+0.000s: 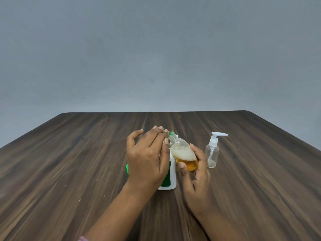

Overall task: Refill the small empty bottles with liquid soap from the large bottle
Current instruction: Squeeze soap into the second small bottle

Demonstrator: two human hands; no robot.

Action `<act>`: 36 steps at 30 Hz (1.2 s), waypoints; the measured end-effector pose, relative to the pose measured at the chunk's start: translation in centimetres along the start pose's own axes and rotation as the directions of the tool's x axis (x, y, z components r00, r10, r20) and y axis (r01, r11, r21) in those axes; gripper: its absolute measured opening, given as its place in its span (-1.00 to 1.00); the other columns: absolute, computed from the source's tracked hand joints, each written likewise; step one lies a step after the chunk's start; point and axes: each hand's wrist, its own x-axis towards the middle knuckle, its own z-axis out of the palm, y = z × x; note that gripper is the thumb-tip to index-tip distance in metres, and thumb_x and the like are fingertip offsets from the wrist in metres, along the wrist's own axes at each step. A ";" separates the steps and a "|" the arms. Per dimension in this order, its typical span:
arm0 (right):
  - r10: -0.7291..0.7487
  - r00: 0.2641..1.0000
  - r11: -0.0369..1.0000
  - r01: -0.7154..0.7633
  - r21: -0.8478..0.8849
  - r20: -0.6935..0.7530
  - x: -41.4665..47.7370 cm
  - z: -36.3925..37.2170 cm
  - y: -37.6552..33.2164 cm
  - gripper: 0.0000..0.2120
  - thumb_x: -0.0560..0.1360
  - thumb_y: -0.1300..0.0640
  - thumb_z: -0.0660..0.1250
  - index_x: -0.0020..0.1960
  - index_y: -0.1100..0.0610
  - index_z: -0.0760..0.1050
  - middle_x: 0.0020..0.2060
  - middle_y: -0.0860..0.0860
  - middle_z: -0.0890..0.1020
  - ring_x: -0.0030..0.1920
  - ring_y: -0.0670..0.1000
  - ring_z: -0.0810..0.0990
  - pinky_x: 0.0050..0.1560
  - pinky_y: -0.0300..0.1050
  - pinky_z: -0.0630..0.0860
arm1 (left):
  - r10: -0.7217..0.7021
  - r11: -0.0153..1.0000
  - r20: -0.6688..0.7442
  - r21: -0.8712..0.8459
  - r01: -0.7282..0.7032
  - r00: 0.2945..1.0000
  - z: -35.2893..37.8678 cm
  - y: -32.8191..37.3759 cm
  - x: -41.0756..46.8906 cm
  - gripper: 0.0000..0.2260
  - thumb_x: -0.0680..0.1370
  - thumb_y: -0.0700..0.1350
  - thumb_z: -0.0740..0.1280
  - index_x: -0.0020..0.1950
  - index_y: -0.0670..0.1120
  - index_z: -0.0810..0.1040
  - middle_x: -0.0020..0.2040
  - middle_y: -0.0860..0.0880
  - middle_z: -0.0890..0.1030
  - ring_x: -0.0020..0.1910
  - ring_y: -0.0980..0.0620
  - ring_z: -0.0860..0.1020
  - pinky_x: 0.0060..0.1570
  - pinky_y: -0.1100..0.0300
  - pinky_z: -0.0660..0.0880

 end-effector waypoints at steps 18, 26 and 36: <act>0.002 1.000 1.000 -0.002 -0.001 0.001 0.1 0.0 -0.1 -0.61 0.54 0.07 0.21 0.35 0.02 0.28 0.07 -0.25 0.54 0.00 -0.16 0.59 -0.12 -0.44 0.48 | 0.015 1.000 0.026 0.014 -0.015 1.000 -0.4 0.2 0.3 -0.67 0.59 -0.11 0.10 -0.02 -0.13 0.66 0.01 0.02 0.67 0.08 0.07 0.60 0.18 0.03 0.35; 0.001 1.000 1.000 -0.001 -0.001 0.020 0.0 -0.2 0.0 -0.61 0.54 0.07 0.21 0.35 0.11 0.29 0.10 -0.29 0.53 0.03 -0.18 0.58 -0.10 -0.44 0.49 | -0.004 1.000 0.020 0.018 0.003 1.000 0.1 0.0 0.0 -0.68 0.59 -0.12 0.11 -0.03 -0.13 0.66 -0.01 0.02 0.67 0.06 0.06 0.61 0.16 0.06 0.35; 0.014 1.000 0.999 -0.014 0.033 0.005 0.0 0.0 -0.3 -0.60 0.54 0.07 0.22 0.36 0.01 0.27 0.11 -0.20 0.54 0.04 -0.16 0.59 -0.10 -0.44 0.50 | 0.007 1.000 0.016 0.016 -0.007 1.000 -0.2 0.1 0.2 -0.68 0.59 -0.11 0.10 -0.01 -0.12 0.66 0.02 0.02 0.67 0.10 0.08 0.60 0.19 0.01 0.34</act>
